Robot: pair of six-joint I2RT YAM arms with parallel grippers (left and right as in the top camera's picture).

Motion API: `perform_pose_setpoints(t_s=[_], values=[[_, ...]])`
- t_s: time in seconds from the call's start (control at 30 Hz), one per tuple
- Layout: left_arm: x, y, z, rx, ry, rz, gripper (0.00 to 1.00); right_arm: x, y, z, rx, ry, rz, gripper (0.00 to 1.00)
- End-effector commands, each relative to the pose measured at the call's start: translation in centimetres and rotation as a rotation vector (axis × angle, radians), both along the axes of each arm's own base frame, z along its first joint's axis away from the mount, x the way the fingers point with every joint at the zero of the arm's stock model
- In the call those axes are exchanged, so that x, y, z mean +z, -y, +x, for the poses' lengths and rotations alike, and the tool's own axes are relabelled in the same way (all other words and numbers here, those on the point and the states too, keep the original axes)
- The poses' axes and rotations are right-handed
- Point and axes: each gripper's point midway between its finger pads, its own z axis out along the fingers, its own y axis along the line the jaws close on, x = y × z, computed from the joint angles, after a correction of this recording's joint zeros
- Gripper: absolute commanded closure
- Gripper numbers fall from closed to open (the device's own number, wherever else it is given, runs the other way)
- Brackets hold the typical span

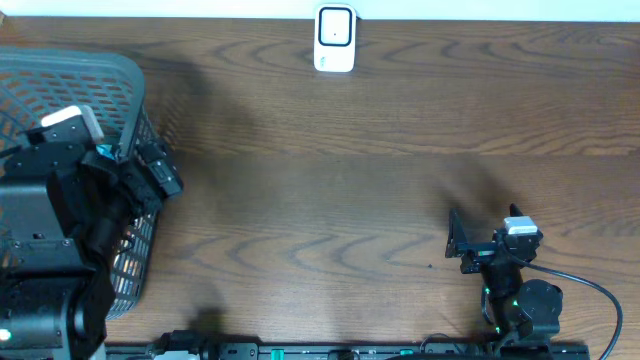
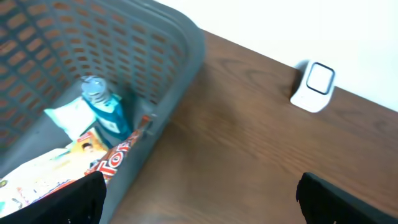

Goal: Scan the item barcode
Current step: 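Move the left gripper over the basket and point it down, then lower the left gripper into the basket toward the white snack bag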

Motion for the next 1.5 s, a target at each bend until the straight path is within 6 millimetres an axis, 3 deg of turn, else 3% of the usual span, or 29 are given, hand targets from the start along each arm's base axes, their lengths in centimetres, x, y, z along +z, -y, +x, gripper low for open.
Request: perform_pose_setpoints(t_s=[0.0, 0.4, 0.67, 0.93, 1.07, 1.47], values=[[0.3, -1.6, -0.2, 0.086, 0.002, 0.004, 0.02, 0.0, -0.1, 0.0, 0.002, 0.006, -0.015, 0.01], [-0.3, -5.6, -1.1, 0.306, -0.008, -0.070, 0.02, 0.0, -0.1, 0.0, 0.002, 0.006, -0.015, 0.01], [-3.2, -8.5, -2.0, 0.470, -0.132, -0.130, 0.02, 0.1, -0.1, 0.0, 0.002, 0.006, -0.015, 0.01], [-4.7, -11.1, -3.4, 0.622, -0.189, -0.182, 0.02, 0.0, -0.1, 0.0, 0.002, 0.006, -0.015, 0.01], [-5.8, -12.0, -4.2, 0.692, -0.233, -0.214, 0.02, 0.0, -0.1, 0.0, 0.002, 0.006, -0.015, 0.01], [-9.6, -13.6, -4.3, 0.752, -0.374, -0.250, 0.02, 0.0, -0.1, 0.0, 0.002, 0.006, -0.015, 0.01]])
